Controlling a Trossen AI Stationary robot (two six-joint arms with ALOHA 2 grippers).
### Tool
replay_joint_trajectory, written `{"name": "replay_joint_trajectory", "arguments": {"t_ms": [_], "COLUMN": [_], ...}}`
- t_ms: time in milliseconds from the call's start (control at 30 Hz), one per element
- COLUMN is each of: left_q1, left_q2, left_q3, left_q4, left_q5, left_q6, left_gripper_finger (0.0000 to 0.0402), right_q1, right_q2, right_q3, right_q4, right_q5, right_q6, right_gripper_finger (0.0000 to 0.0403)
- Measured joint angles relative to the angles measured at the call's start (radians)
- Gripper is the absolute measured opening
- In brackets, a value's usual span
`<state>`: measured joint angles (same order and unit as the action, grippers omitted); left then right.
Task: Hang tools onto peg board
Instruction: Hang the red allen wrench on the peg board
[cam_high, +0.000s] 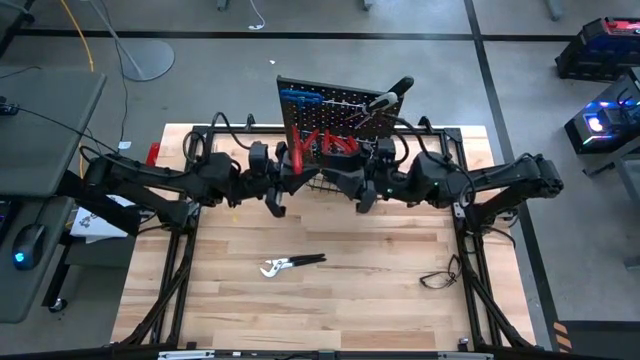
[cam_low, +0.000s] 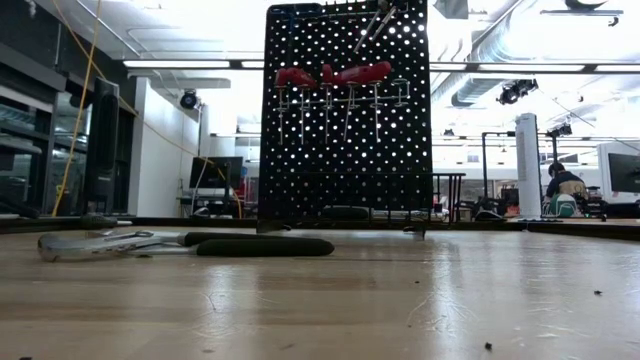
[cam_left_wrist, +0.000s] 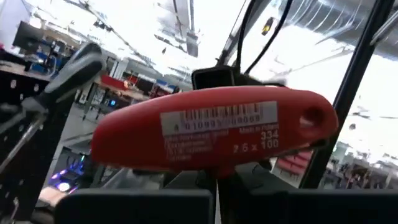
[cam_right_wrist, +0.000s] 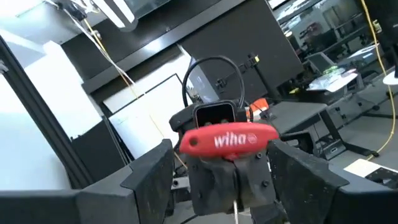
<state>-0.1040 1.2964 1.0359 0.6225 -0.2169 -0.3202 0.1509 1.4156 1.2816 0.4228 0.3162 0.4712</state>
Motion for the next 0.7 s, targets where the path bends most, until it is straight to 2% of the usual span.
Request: {"name": "replay_joint_trajectory", "arguments": {"t_ms": [200,300,400,600,700], "left_q1": [-0.008,-0.017,-0.026,-0.047,-0.049], "left_q2": [0.000,0.000,0.000,0.000,0.000], "left_q3": [0.000,0.000,0.000,0.000,0.000], "left_q4": [-0.184,-0.309,-0.348,-0.380,-0.390], "left_q5": [-0.008,-0.063,-0.115,-0.326,-0.357], "left_q6": [0.053,0.060,0.078,0.169,0.225], "left_gripper_finger": [0.0000,0.0000,0.0000,0.0000,0.0000], "right_q1": [0.000,0.002,0.013,0.020,0.018], "right_q2": [-0.008,-0.024,-0.042,-0.075,-0.076], "right_q3": [0.000,0.000,0.000,0.000,0.000], "right_q4": [-0.103,-0.193,-0.263,-0.375,-0.420], "right_q5": [-0.063,-0.079,-0.085,0.009,0.051], "right_q6": [0.008,0.029,0.027,0.100,0.143], "right_gripper_finger": [0.0245,0.0245,0.0245,0.0245,0.0241]}}
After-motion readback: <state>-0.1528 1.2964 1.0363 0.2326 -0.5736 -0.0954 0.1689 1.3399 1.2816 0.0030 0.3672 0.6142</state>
